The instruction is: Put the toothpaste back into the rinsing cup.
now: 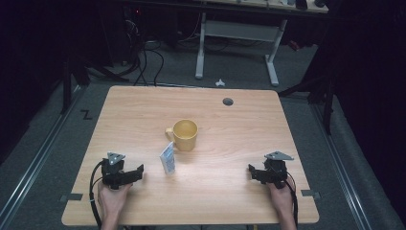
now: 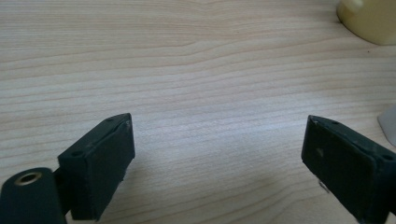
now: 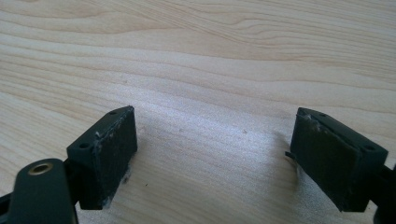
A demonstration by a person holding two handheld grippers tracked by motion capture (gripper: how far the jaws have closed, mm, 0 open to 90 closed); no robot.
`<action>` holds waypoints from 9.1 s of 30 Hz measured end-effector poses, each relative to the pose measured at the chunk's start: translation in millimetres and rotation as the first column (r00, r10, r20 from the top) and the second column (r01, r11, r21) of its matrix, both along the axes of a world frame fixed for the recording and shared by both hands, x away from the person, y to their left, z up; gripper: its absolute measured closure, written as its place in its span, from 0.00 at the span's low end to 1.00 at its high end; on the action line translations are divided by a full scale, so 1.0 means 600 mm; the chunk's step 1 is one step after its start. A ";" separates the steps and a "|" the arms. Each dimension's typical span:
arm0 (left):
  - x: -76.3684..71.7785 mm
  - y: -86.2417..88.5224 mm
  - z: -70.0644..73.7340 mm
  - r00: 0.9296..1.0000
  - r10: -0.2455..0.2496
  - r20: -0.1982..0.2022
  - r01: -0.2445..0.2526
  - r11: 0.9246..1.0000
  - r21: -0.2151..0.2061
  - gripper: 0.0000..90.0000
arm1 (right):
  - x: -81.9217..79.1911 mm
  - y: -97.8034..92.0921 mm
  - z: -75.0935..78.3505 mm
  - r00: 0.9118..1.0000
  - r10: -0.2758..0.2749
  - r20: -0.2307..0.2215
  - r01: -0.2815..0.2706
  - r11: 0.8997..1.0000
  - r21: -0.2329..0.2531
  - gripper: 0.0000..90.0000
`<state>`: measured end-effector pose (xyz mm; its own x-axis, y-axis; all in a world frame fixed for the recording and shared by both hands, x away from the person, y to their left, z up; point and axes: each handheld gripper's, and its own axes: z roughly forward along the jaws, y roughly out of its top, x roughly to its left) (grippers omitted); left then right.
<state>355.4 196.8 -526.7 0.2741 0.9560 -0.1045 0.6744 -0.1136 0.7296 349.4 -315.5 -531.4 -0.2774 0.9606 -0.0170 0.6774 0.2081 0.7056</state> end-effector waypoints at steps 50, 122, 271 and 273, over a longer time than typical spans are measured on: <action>-0.038 -0.071 0.024 0.976 -0.218 0.022 0.219 0.973 -0.076 0.15 | 0.000 0.000 0.000 1.000 0.000 0.000 0.000 1.000 -0.001 0.17; -0.013 -0.179 0.045 0.947 -0.273 0.168 0.272 0.962 0.028 0.64 | -0.001 0.000 0.000 1.000 0.001 0.000 -0.001 1.000 0.000 0.17; 0.142 -0.213 0.223 0.891 -0.390 0.234 0.408 0.912 -0.035 0.70 | -0.001 -0.001 0.000 1.000 0.002 0.000 -0.002 1.000 -0.001 0.17; 0.147 -0.216 0.219 0.893 -0.388 0.230 0.407 0.913 -0.039 0.70 | -0.001 -0.001 0.000 1.000 0.002 0.000 -0.002 1.000 -0.001 0.17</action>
<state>443.4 67.0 -395.1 0.6537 0.7529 -0.0760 0.4134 -0.2712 0.8692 349.0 -315.8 -531.5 -0.2795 0.9600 -0.0181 0.6766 0.2103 0.7057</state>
